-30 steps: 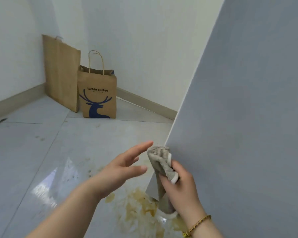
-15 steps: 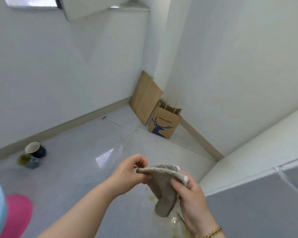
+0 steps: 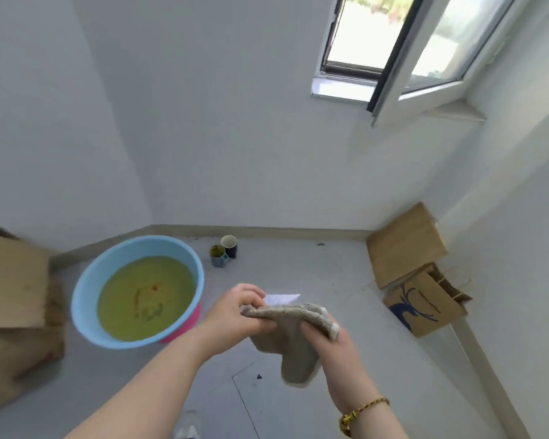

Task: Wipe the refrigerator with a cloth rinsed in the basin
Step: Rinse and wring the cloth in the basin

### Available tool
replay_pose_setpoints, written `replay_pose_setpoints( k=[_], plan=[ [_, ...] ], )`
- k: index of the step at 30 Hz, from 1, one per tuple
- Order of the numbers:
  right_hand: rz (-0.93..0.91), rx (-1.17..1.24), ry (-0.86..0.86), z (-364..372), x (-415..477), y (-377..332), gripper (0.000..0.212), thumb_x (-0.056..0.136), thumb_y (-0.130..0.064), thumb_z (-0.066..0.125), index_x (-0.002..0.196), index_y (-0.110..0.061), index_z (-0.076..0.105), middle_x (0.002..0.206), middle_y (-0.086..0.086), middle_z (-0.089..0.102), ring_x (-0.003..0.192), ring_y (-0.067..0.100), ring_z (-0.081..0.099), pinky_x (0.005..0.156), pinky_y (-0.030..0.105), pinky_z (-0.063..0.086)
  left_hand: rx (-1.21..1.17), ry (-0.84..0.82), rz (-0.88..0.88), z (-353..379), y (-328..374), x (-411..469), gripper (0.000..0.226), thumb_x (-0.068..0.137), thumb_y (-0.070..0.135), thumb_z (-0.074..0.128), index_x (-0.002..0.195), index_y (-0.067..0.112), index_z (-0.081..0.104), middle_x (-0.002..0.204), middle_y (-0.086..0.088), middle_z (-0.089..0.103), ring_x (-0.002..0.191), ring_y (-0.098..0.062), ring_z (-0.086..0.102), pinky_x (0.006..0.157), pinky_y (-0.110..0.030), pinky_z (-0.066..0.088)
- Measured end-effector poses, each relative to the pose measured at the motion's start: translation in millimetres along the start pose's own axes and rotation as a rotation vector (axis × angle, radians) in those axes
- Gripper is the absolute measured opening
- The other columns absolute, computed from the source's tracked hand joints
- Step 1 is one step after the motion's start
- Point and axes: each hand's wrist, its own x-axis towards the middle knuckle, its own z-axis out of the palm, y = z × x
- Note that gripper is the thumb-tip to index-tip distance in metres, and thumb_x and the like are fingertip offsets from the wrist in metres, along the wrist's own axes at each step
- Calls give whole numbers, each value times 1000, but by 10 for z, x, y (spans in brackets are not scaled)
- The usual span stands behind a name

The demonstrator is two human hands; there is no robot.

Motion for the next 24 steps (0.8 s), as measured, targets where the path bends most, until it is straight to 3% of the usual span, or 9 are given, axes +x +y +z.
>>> replay_pose_setpoints(
  k=[4,8,12,15,19,22,24],
  plan=[
    [145,123,-85,659,245,-10,14,90,-10,52,93,-8,66,88,10,71,85,23,65,69,28,51,-376,110,-149,-525,-394,-247,13,74,15,71,77,12,59,70,3,57,57,-1,54,56,-12,41],
    [260,202,-130,1338,536,37,18,92,-13,49,95,-5,64,80,10,74,74,21,70,60,27,55,-855,176,-281,-977,-948,-354,22,82,21,63,103,12,61,80,0,70,67,-11,62,60,-20,49],
    [319,133,-133,1995,912,270,18,92,-11,49,92,-6,67,82,10,74,76,20,70,61,25,55,-1098,297,-414,-1398,-1518,-262,25,83,13,55,104,1,62,85,-12,73,69,-17,70,57,-24,55],
    [325,-3,-67,2480,1320,453,17,92,-9,50,87,-9,67,80,6,73,80,19,67,63,23,54,-1081,475,-473,-1824,-1893,-7,12,85,3,55,95,3,62,75,-10,73,68,-20,69,53,-24,54],
    [267,-182,86,3075,1986,774,22,95,-15,46,79,-12,61,78,3,62,75,15,56,69,28,47,-878,486,-423,-2475,-2292,502,20,83,5,61,97,18,61,98,-7,67,90,-20,63,72,-28,52],
    [330,-198,101,3378,2420,1107,18,95,-19,46,82,-18,59,85,1,61,84,17,56,84,33,47,-755,511,-457,-2751,-2711,838,23,82,11,64,100,24,59,107,-2,61,101,-17,58,90,-28,46],
    [358,-203,42,3504,2758,1371,12,93,-18,51,85,-17,60,87,3,62,85,18,58,85,35,48,-749,559,-486,-2835,-3086,1076,26,83,11,63,106,21,56,103,-1,59,97,-16,57,85,-26,45]
  ],
)
